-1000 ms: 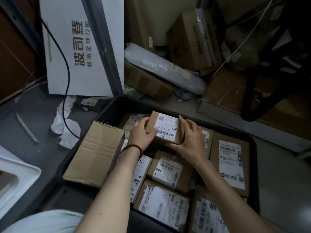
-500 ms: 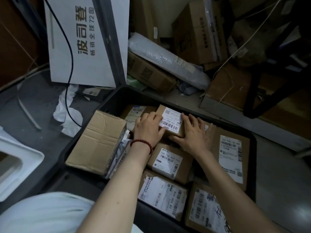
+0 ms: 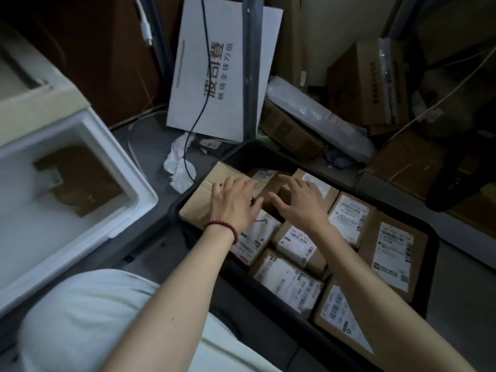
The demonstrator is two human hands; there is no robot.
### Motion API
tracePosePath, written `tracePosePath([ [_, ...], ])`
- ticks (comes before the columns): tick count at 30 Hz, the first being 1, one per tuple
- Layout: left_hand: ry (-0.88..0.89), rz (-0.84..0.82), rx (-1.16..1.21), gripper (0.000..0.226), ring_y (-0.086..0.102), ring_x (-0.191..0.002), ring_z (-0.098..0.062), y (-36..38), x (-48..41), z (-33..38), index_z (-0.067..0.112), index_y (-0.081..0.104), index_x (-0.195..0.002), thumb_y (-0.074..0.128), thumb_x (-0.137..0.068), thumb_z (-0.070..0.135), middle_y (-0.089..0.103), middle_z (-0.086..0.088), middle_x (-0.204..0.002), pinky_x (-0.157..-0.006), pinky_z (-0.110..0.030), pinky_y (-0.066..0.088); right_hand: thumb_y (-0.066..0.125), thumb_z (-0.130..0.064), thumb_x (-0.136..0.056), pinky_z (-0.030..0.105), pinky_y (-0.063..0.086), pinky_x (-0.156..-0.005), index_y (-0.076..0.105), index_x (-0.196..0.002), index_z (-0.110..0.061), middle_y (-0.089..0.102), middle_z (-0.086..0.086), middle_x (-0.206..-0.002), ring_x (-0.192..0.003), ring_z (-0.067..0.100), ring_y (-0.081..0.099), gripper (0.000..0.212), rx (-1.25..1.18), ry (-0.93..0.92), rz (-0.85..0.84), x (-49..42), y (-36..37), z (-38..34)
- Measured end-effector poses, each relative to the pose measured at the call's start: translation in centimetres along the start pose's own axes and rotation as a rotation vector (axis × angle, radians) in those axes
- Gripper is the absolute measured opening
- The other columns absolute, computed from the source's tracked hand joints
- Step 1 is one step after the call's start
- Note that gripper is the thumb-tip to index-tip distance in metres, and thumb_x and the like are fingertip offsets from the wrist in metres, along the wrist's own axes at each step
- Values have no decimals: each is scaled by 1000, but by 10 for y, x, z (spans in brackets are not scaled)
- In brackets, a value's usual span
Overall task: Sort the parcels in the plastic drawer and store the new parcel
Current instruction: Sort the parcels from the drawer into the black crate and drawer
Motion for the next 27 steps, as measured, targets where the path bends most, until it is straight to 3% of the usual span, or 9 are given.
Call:
tracePosePath([
  [11, -425, 46, -196, 51, 34, -131, -25, -100, 113, -146, 23, 44, -135, 50, -90, 46, 48, -2, -138, -109, -52, 19, 42, -59, -94, 39, 23, -113, 45, -140, -26, 44, 3, -146, -136, 25, 35, 57, -38, -393, -33, 34, 4, -205],
  [16, -691, 92, -152, 52, 37, -131, -26, -152, 184, -229, 25, 43, -137, 49, -91, 49, 49, -3, -139, -103, -45, 26, 42, -58, -95, 40, 26, -110, 46, -139, -25, 44, 6, -146, -135, 28, 37, 56, -79, -562, -115, 62, 23, -305],
  [21, -829, 69, -147, 55, 39, -130, -29, -177, 249, -278, 23, 39, -140, 46, -93, 49, 48, -7, -140, -103, -45, 30, 43, -54, -95, 38, 29, -108, 47, -138, -21, 47, 9, -142, -130, 30, 41, 54, -124, -654, -176, 85, 37, -369],
  [27, -891, 70, -109, 56, 40, -130, -28, -182, 291, -297, 22, 36, -142, 45, -94, 49, 47, -6, -141, -103, -44, 31, 45, -54, -94, 40, 32, -109, 44, -142, -19, 44, 13, -142, -132, 32, 39, 59, -98, -636, -271, 94, 53, -399],
])
Point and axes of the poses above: each hand's wrist, its own x-axis away from the middle knuckle, its own y-axis out of the palm, z = x × y, the point moved 10 cm from there along -x, towards the middle knuckle
